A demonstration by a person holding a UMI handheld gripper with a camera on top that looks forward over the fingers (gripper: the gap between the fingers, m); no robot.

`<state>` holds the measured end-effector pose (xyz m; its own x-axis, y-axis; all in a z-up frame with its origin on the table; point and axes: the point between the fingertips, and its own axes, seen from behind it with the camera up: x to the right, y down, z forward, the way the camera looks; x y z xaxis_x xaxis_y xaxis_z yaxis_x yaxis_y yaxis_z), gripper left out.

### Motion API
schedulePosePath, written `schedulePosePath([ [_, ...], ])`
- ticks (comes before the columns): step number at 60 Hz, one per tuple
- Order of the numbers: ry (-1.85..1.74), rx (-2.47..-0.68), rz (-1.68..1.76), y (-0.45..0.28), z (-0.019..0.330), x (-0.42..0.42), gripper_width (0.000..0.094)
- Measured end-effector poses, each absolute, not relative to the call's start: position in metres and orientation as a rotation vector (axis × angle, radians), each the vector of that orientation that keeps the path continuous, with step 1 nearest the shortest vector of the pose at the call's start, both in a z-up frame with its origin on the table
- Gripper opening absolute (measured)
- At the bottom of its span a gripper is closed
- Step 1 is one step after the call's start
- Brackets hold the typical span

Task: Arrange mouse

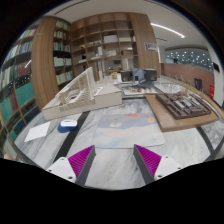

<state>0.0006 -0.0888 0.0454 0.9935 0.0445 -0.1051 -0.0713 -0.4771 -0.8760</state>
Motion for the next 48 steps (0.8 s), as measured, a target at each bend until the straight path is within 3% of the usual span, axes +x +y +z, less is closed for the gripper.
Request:
schedulePosePath([
  [30, -0.277, -2.151, 0.354, -0.018, 0.011, -0.202, 0.0817],
  [48, -0.268, -2.207, 0.370, 0.039, -0.007, -0.253, 0.0814],
])
